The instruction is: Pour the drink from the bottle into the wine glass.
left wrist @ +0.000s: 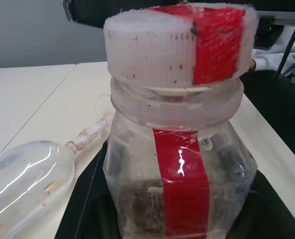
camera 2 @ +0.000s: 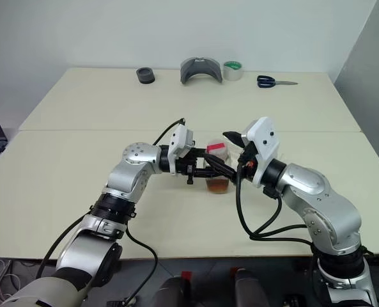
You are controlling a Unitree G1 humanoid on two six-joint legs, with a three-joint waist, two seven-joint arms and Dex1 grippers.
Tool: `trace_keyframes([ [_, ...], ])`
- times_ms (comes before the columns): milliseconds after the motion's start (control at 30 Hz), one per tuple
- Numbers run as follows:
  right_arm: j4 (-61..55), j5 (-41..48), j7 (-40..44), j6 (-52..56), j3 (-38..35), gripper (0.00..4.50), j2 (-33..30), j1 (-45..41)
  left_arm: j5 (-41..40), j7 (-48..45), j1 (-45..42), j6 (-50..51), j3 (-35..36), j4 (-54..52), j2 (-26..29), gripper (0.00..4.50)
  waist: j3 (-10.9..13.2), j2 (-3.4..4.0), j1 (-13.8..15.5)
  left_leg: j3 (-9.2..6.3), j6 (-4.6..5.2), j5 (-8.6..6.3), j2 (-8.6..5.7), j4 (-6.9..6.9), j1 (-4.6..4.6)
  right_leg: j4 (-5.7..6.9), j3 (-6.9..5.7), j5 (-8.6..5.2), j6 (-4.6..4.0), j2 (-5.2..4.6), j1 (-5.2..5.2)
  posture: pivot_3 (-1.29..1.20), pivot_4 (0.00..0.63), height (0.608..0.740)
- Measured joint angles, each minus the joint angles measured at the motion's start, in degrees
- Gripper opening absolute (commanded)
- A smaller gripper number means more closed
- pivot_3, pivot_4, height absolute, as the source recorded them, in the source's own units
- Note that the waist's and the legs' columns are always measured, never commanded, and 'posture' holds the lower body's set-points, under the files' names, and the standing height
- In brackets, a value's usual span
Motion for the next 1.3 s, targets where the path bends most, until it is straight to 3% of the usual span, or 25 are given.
trace_keyframes([
  [733,2.4,-4.5,-1.2,-0.4,1.4,3.82,1.2,-1.1,0.0,0.2,0.1,0.7,0.0,0.0,-0.6,1.8,0.0,0.0,0.0,0.0,0.0,0.0,0.0,0.0,0.0,0.0,0.0,0.0,0.0,0.0,0.0,0.0,0.15,0.74],
  [1233,1.8,-3.0,0.3,-0.1,1.3,3.82,1.3,-1.0,0.0,0.2,0.1,0.8,0.0,-0.2,-0.4,1.8,0.0,0.0,0.0,0.0,0.0,0.0,0.0,0.0,0.0,0.0,0.0,0.0,0.0,0.0,0.0,0.0,0.15,0.74],
  [1300,1.7,-2.6,0.6,-0.1,1.3,3.23,0.7,-0.3,0.0,0.2,0.1,0.8,0.0,-0.2,-0.4,1.8,0.0,0.0,0.0,0.0,0.0,0.0,0.0,0.0,0.0,0.0,0.0,0.0,0.0,0.0,0.0,0.0,0.15,0.74],
])
